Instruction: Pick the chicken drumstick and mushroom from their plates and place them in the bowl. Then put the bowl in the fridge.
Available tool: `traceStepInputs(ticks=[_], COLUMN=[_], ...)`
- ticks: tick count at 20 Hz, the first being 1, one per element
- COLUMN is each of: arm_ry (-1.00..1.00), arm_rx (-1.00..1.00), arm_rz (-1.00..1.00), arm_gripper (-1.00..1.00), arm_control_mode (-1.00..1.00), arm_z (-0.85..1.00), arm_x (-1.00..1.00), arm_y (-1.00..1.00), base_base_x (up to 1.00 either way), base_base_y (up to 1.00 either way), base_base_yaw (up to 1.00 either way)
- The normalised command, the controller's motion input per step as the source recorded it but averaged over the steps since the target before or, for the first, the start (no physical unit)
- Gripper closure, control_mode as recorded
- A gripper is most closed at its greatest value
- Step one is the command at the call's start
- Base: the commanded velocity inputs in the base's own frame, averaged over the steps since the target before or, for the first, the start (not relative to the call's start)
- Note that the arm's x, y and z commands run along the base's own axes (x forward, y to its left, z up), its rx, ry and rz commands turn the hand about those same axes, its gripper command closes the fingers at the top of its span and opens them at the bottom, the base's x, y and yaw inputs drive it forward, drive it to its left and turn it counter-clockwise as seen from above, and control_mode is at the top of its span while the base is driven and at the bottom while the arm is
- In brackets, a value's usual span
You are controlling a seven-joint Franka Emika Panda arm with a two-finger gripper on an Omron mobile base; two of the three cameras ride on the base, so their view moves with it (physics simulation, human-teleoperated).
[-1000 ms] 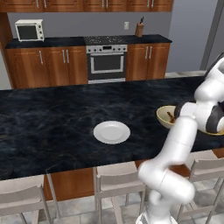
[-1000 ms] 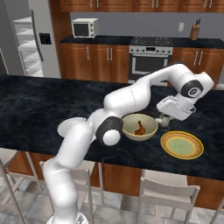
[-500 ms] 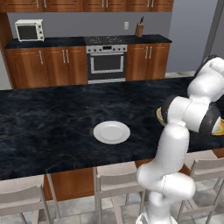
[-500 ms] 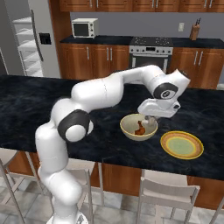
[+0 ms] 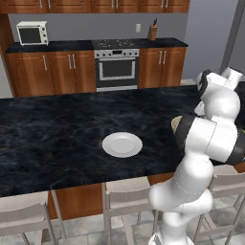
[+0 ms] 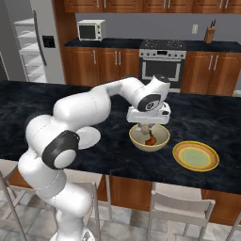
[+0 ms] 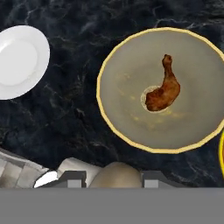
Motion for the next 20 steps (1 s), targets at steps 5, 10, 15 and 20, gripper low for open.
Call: traceStepInputs(ticks=[5,10,15,20], arm_ry=[0.20,0.19,0.14,0.12], arm_rx=[0.00,0.00,0.00,0.00], arm_rz=[-0.10,-0.08,-0.07,-0.07], arm_gripper=[1.00,1.00,1.00,1.00], arm_control_mode=[-1.00,-1.00,-1.00,-1.00], arm_z=[-0.16,-0.14,-0.17,-0.30], arm_x=[0.45,0.52,0.45,0.40], arm_y=[0.02,-0.01,-0.04,-0.11], base_base_x=[0.00,0.00,0.00,0.00], base_base_y=[0.00,0.00,0.00,0.00], base_base_yaw=[0.00,0.00,0.00,0.00])
